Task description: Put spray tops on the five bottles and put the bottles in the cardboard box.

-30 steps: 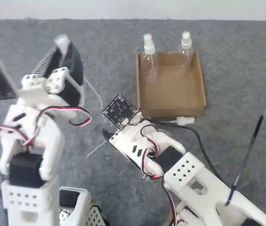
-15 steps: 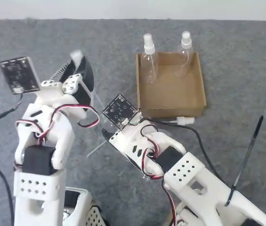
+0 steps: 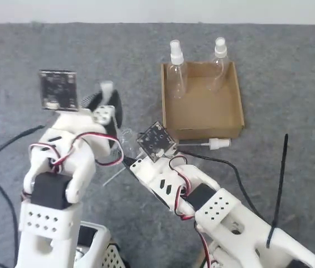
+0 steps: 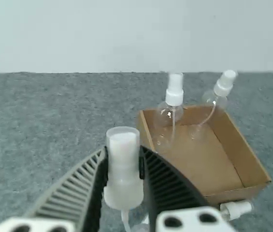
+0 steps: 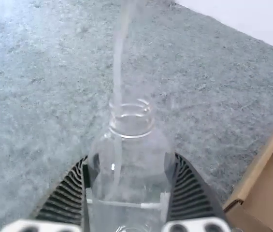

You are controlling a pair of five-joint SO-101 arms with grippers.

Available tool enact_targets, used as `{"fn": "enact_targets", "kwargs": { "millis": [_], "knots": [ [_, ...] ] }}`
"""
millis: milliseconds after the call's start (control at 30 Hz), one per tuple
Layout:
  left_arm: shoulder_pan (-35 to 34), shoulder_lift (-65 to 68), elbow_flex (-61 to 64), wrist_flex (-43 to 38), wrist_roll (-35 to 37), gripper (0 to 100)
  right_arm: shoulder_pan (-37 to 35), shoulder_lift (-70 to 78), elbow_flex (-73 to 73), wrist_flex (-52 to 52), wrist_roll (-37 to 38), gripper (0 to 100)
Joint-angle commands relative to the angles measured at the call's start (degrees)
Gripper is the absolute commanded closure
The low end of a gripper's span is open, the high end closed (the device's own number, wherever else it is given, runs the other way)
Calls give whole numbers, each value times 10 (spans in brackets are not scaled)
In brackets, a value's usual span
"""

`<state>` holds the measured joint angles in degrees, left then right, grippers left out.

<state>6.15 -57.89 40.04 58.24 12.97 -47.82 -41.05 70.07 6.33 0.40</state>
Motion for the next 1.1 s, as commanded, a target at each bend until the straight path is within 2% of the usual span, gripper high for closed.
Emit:
{"fn": "enact_targets", "kwargs": {
  "millis": [0,233,433,733,900,1067],
  "knots": [
    [28,-9,-2,3,-13,990,2,-23,-1,-28,-14,992],
    [29,-9,-1,4,-13,983,4,-23,-1,-22,-13,992],
    [31,-12,-6,27,-13,882,4,-23,0,-22,-13,992],
    [25,-9,-26,23,-43,881,4,-23,1,-21,-13,992],
    [-29,-4,-12,-27,-50,882,4,-23,8,-21,-13,992],
    [-46,48,-19,-8,-78,882,4,-23,8,-21,-14,992]
  ]
}}
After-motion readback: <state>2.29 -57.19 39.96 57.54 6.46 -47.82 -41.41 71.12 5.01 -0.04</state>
